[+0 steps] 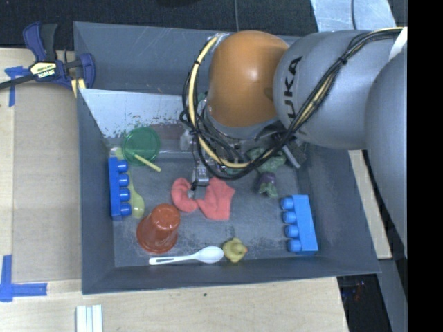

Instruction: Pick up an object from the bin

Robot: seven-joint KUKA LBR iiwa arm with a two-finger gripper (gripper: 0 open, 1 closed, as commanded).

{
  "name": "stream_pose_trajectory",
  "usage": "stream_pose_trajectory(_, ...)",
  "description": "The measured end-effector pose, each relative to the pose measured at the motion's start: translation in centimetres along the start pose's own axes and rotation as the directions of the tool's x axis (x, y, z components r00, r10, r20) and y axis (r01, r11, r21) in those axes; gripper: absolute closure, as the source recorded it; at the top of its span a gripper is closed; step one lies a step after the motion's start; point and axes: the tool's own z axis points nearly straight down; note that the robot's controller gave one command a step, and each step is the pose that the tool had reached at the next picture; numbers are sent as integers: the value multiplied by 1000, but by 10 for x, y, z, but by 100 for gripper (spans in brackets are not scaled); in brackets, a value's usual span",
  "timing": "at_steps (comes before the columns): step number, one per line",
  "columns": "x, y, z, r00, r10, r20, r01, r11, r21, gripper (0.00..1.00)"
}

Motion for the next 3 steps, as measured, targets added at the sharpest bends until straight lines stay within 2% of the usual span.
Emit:
stream_pose_trajectory(1, -2, 0, -4, 1000, 2, 8, -2, 1000, -1, 0)
stream_pose_trajectory(2, -1, -30, 28, 994, -112, 14, 112, 994, -2, 0)
stream_pose_trajectory(3, 32, -77, 38, 998, -59, 9, 59, 998, -1, 0)
